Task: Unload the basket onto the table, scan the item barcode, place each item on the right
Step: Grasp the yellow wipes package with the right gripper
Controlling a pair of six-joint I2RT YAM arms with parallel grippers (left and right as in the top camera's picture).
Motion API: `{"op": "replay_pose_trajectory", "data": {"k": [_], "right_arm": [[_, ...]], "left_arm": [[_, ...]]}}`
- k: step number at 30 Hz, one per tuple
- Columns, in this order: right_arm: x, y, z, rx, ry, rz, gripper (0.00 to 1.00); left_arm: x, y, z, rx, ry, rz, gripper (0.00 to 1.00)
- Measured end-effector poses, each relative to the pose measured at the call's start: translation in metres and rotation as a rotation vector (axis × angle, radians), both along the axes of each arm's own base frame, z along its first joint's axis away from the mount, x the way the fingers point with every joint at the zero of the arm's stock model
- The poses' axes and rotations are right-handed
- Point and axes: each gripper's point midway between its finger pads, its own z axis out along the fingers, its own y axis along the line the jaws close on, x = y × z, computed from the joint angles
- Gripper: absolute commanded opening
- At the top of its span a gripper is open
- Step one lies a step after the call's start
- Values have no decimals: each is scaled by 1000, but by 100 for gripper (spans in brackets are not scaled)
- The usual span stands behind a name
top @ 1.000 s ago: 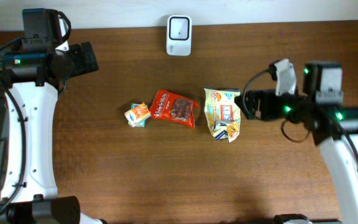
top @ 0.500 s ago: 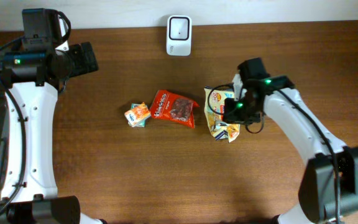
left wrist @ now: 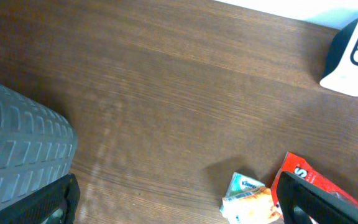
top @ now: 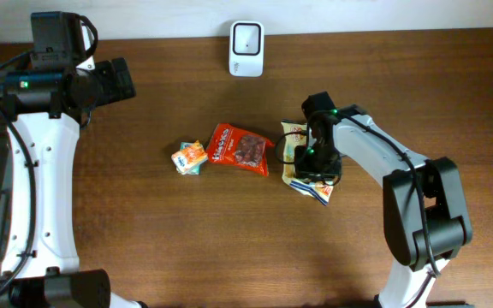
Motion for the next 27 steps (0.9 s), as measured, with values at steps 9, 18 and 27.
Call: {"op": "replay_pose_trajectory", "data": {"k": [9,18,27], "right_arm": [[7,-6,1,-37,-43,86,83],[21,-18,24,-113,-86,86,68],[54,-35,64,-183,-222,-445,48]], "left_arm": [[0,0,0,0,0,0,99],[0,0,0,0,0,0,99],[0,0,0,0,0,0,99]]}}
